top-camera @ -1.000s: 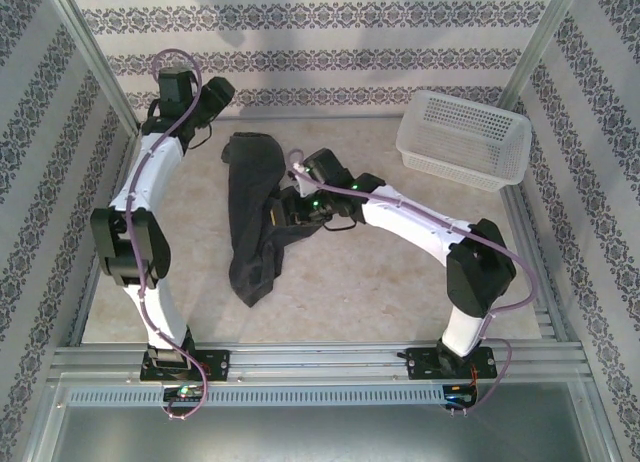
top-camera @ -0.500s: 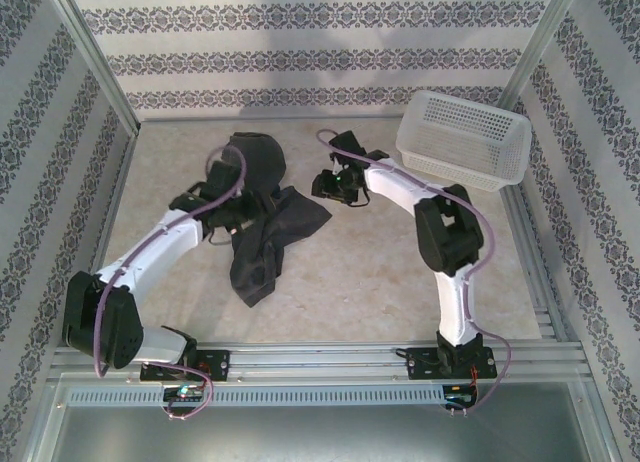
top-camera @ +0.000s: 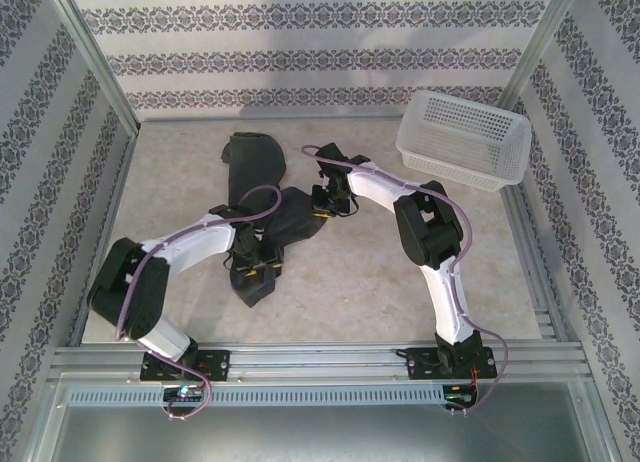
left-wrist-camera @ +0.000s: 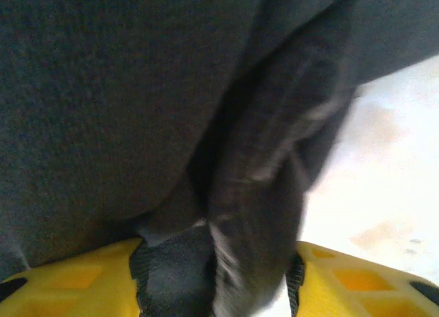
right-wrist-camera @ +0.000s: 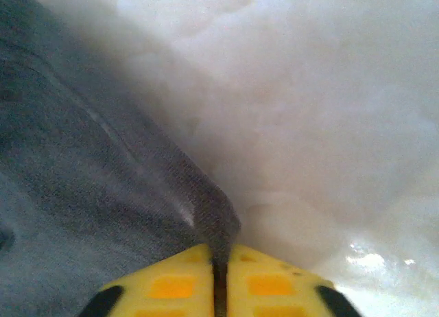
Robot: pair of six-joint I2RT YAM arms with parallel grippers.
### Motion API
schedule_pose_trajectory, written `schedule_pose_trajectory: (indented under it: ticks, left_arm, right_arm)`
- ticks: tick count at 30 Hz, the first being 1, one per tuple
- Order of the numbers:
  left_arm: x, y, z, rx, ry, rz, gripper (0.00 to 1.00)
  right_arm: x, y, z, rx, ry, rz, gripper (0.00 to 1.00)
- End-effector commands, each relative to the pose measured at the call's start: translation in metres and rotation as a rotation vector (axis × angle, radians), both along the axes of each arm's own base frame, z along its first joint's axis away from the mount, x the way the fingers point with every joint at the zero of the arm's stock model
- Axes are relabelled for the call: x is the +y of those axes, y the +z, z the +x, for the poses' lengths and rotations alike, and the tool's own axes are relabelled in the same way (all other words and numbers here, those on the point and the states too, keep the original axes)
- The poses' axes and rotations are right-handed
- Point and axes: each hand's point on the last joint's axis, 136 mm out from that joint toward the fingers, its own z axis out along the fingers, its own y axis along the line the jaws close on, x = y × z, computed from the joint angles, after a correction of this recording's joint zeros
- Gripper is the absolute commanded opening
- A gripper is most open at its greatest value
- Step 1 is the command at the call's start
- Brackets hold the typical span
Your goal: Fold and stack the t-shirts
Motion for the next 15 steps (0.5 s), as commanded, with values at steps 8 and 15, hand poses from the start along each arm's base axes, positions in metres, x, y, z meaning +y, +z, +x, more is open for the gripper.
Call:
schedule_pose_trajectory:
  ticks: [8,15]
  left_arm:
    - [0.064,-0.001,0.02,-0.079,0.041,0.229,0.0]
    - [0.077,0.04,0.117,-0.296,0.079,0.263,0.0]
  right_arm:
    - [-0.062,0.062,0.008,-0.101,-0.175,0.007,0.0]
    - [-0.124,0.156,0.008,-0.294,-0.328,0.012,0.0]
